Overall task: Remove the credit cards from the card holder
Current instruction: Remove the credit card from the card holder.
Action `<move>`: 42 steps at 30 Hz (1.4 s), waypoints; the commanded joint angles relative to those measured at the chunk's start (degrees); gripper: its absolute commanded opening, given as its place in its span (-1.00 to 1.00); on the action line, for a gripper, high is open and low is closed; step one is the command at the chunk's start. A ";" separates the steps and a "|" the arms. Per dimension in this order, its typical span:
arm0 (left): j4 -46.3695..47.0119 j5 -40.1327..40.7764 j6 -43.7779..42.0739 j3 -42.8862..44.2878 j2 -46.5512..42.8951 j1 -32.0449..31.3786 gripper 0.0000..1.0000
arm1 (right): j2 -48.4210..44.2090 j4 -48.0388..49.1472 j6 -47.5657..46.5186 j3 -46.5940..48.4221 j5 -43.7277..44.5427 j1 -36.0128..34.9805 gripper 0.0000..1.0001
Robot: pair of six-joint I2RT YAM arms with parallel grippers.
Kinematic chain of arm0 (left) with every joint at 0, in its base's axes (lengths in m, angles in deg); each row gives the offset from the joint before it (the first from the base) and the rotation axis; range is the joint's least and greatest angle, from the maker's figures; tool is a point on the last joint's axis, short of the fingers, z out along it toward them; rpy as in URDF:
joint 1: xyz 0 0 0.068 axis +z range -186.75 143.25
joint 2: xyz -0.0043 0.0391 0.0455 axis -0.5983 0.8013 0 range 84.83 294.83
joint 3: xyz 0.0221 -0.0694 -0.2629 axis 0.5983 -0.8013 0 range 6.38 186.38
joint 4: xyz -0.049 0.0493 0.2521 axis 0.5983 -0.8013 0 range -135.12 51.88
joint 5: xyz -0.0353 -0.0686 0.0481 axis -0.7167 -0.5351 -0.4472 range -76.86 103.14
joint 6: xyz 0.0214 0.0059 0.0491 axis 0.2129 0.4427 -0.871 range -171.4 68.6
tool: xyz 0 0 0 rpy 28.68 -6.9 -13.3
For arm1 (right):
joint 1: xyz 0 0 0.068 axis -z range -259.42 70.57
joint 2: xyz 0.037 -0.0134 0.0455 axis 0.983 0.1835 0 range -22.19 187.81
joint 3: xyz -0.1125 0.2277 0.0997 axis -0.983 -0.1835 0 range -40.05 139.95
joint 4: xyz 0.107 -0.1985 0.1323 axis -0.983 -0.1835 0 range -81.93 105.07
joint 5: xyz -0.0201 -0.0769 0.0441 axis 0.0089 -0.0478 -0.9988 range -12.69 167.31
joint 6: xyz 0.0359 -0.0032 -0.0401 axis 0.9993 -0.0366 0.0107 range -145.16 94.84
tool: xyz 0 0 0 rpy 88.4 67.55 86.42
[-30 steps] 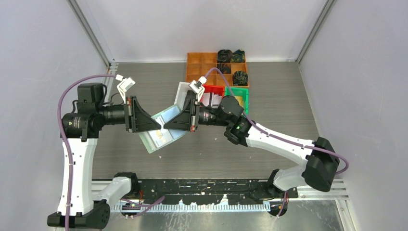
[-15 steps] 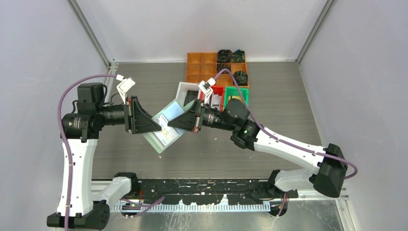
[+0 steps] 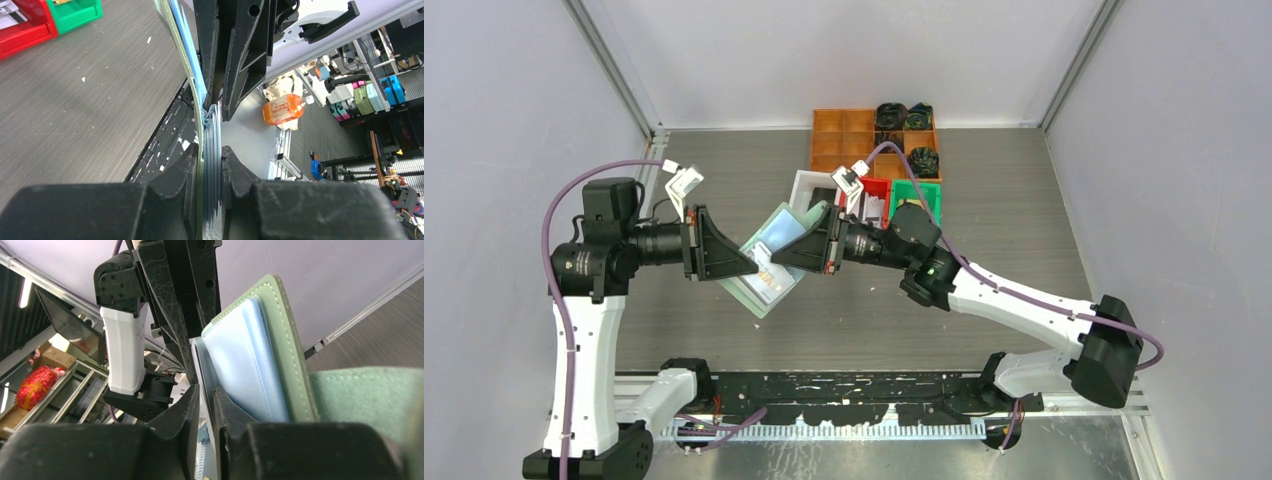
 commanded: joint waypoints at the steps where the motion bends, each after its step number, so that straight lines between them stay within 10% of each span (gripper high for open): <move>1: -0.97 -3.04 -2.29 3.68 0.55 -0.19 -0.93 | 2.29 4.67 3.23 3.41 -4.06 0.16 -0.53; 10: -2.39 -2.76 -3.60 4.38 -0.11 -0.21 -0.66 | 3.02 8.46 6.73 3.13 -4.08 0.98 -0.97; 27: -3.10 -2.03 -3.86 5.00 0.11 -0.20 -0.37 | -1.28 9.07 4.79 -2.22 4.16 2.54 -0.99; 42: -2.47 -1.94 -3.87 5.00 0.09 -0.19 -0.97 | -1.57 8.50 3.32 -2.80 2.27 2.19 -0.92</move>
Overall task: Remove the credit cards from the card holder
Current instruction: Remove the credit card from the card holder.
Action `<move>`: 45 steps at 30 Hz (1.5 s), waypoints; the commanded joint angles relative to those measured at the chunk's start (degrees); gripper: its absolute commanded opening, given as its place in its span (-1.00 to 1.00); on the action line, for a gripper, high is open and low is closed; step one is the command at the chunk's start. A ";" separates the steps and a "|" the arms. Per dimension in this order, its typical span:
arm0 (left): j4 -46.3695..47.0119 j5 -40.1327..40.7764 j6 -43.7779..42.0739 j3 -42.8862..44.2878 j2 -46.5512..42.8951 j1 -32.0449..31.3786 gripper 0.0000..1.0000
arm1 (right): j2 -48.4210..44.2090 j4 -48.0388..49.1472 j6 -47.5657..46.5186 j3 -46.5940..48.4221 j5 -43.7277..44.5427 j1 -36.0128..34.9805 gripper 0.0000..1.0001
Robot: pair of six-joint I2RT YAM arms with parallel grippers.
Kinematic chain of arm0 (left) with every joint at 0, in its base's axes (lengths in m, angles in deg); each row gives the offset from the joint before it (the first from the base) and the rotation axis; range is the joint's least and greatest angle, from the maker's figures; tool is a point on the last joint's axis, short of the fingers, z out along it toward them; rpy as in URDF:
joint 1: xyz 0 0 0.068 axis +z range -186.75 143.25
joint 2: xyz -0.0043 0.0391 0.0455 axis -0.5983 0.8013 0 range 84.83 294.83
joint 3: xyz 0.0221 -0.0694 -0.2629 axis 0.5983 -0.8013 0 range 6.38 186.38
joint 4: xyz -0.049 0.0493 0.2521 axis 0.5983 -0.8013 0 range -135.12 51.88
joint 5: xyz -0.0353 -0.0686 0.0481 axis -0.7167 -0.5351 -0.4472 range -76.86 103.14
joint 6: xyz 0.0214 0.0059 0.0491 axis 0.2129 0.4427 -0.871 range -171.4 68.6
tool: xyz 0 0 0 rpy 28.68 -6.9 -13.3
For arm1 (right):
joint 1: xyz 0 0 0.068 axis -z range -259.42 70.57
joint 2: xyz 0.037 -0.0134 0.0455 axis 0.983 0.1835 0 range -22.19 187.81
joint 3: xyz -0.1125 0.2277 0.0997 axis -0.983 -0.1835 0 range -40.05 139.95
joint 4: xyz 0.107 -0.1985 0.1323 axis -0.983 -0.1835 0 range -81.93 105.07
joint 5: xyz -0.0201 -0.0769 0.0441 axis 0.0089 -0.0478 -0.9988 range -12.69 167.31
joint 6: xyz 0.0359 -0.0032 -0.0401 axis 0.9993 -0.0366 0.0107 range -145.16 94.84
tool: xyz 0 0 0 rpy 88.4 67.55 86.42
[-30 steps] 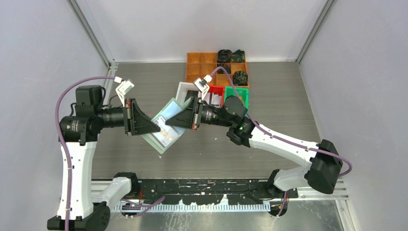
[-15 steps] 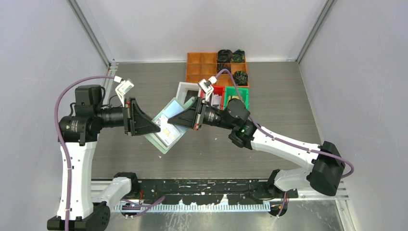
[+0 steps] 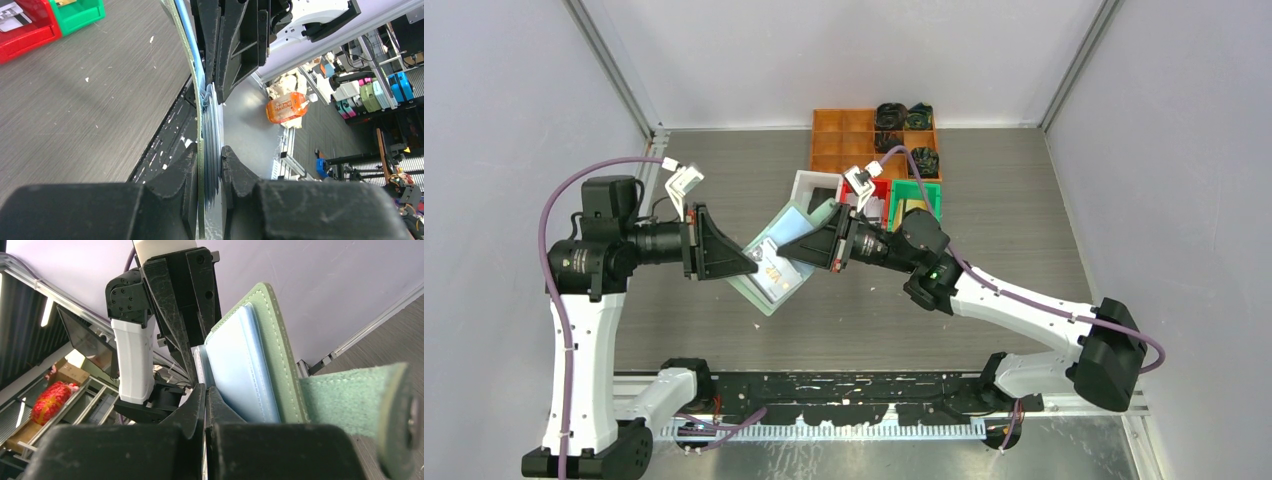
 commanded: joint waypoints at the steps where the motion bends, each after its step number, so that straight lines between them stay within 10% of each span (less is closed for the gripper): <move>1: 0.59 -2.65 -1.33 2.40 -1.08 -0.15 -1.00 | -1.36 -2.09 -2.41 1.97 -1.65 0.83 -0.75; 7: -5.71 2.07 -15.86 2.15 -1.56 -0.19 -1.00 | -6.25 -36.92 -27.81 17.80 -8.05 4.83 0.50; 16: -22.31 13.58 -46.53 1.56 0.91 -1.48 -1.00 | -0.82 -54.59 -53.20 29.43 -17.34 4.72 0.94; 37: -31.34 20.91 -57.87 4.28 6.58 -9.94 -1.00 | 17.98 -53.32 -65.10 37.45 -25.97 -3.61 0.96; 45: -31.81 19.64 -56.96 5.41 5.50 -10.61 -1.00 | 21.33 -48.70 -61.19 37.72 -28.75 -3.77 0.32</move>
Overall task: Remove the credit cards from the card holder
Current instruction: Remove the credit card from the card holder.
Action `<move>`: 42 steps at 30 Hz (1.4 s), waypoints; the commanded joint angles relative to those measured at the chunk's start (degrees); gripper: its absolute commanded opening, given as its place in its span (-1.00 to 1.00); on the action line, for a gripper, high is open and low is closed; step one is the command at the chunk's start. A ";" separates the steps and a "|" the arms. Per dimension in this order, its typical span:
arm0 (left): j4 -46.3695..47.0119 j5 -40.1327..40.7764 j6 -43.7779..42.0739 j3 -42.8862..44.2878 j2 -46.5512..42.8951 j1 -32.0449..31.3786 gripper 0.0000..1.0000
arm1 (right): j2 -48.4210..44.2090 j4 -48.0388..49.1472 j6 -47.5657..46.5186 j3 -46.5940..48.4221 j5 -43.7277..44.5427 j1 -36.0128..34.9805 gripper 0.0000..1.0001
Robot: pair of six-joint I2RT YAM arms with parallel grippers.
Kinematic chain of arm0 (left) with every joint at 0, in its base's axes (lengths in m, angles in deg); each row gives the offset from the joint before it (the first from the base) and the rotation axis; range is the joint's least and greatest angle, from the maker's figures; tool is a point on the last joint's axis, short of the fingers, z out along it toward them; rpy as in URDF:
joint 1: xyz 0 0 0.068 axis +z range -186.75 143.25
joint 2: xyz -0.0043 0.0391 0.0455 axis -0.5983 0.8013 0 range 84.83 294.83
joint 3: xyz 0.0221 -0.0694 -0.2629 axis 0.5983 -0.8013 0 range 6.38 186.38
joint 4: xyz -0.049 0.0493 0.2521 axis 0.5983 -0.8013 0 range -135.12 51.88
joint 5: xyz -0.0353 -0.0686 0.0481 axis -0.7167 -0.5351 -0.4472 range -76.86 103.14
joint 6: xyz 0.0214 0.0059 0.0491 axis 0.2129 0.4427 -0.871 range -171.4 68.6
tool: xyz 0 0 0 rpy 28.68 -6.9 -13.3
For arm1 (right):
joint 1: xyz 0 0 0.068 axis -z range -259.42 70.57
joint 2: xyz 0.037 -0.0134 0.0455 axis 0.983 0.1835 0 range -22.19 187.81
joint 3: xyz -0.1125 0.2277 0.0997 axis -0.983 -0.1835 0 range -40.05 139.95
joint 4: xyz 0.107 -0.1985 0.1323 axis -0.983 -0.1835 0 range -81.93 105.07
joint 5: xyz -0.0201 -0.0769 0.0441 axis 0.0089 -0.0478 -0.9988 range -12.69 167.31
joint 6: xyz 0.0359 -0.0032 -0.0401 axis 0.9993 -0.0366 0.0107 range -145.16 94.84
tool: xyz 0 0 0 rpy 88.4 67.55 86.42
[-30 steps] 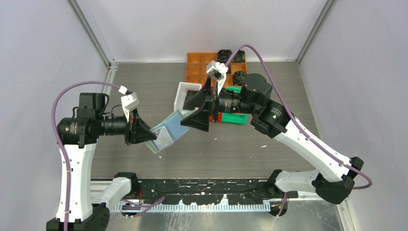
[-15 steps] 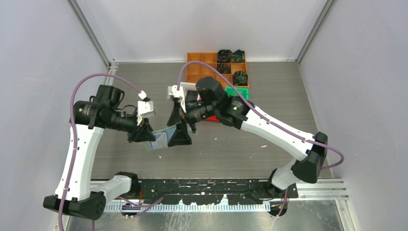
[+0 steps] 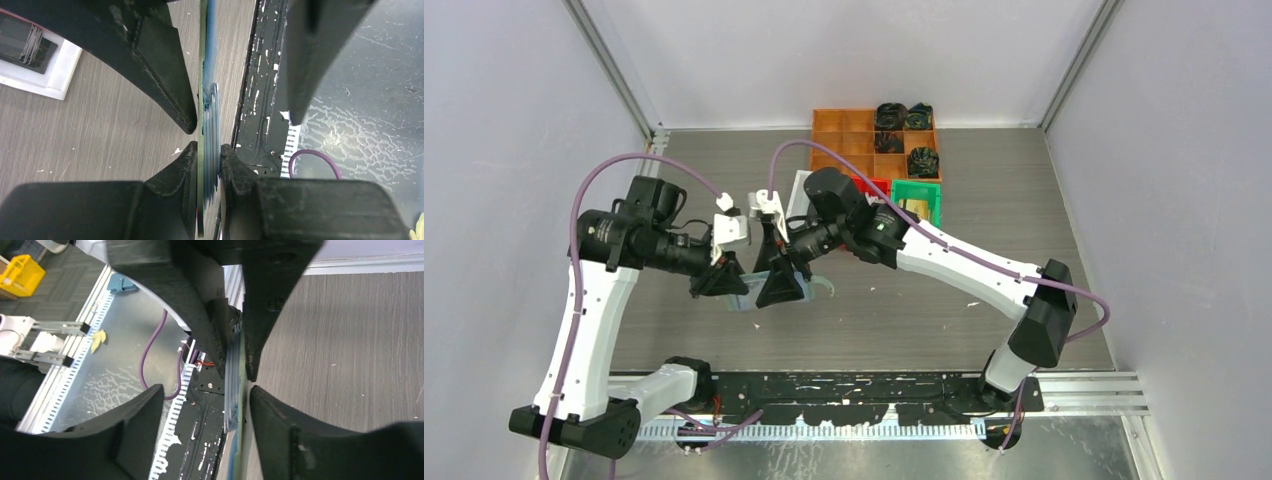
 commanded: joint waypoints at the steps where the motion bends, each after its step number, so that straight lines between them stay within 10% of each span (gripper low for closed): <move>1: -10.10 -3.01 -0.42 3.52 -1.71 -0.37 -1.00 | 0.41 4.84 1.40 2.35 -2.43 -0.28 0.22; 13: -9.39 -5.32 0.52 5.04 -3.12 -0.41 -0.95 | -3.13 11.68 4.56 -3.83 3.31 -0.34 -0.82; 17: -5.44 -5.97 5.33 5.03 -4.58 -0.38 0.27 | -5.42 17.34 7.68 -6.59 5.60 -0.10 -0.98; 20: 0.29 -5.47 11.75 2.88 -6.90 -0.36 0.57 | -8.69 25.09 10.83 -10.73 5.39 0.63 -0.99; 34: 21.55 -10.34 38.32 -5.66 -14.70 -0.40 0.53 | -15.90 50.27 25.51 -22.25 8.95 1.59 -0.99; 42: 24.78 -18.83 45.73 -4.86 -12.19 -0.42 -0.15 | -17.54 53.40 27.83 -24.18 10.98 1.48 -0.98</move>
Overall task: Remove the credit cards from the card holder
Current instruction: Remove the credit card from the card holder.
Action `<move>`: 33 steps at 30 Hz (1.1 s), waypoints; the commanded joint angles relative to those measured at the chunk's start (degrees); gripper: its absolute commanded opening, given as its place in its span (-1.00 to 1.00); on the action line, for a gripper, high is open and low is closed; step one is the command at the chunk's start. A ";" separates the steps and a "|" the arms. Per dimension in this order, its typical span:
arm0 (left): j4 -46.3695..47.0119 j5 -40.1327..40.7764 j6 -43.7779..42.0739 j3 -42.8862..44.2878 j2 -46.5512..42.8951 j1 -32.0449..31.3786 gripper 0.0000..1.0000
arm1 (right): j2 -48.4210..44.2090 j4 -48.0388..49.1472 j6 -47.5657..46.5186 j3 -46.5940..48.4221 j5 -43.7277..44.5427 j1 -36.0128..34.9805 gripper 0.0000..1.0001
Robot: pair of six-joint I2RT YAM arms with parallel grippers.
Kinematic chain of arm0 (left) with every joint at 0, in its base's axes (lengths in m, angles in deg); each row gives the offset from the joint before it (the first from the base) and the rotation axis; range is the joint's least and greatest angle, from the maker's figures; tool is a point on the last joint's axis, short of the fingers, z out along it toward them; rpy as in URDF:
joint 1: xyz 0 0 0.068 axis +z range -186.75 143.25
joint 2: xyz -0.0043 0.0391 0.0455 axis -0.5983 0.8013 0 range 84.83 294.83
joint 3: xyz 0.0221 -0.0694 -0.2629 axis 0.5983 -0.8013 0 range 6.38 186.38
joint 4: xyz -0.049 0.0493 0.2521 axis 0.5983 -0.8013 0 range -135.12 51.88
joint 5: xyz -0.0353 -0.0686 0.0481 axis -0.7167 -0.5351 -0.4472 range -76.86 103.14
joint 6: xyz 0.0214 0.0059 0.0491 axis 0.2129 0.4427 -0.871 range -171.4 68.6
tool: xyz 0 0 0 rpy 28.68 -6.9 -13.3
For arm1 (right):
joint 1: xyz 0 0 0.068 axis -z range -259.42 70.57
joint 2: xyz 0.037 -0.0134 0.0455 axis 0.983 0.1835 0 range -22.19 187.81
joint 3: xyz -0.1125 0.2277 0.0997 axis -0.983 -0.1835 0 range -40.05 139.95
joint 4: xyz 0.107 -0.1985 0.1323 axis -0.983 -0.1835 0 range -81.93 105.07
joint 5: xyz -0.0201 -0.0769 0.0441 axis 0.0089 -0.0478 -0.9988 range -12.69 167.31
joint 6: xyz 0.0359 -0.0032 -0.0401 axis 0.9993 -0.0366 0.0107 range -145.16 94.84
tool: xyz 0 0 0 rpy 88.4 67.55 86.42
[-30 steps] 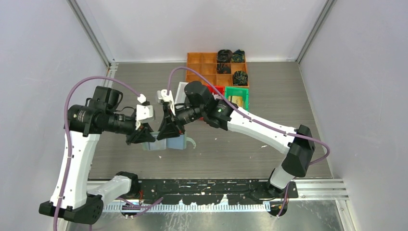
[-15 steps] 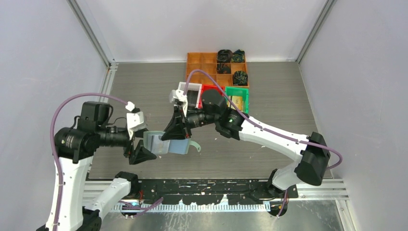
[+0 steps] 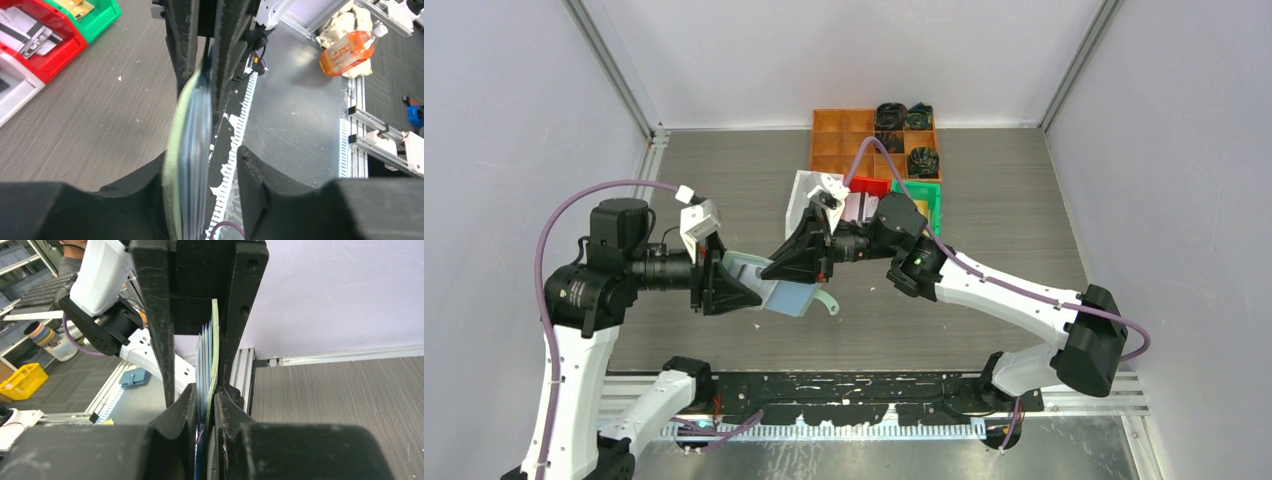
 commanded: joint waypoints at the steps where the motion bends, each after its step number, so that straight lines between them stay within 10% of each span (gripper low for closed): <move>1: 4.47 -6.51 5.12 0.88 1.34 -0.11 -0.20 | -3.02 8.44 2.60 0.20 2.60 0.11 -0.99; 9: 9.56 -3.91 10.74 -0.24 0.40 -0.11 -0.82 | -3.83 10.13 4.61 -0.54 6.12 0.12 -0.88; 12: 9.87 -1.80 11.99 -0.53 0.85 -0.10 -0.94 | -5.58 6.93 5.51 -0.40 11.76 0.46 -0.16; 16: 10.35 3.42 15.55 -0.31 2.40 -0.01 -1.00 | -9.87 0.51 10.67 0.03 23.36 2.94 0.29; 33: -9.52 8.02 8.88 15.24 22.01 5.47 -0.94 | -7.38 -5.53 27.78 -4.29 17.97 4.93 0.63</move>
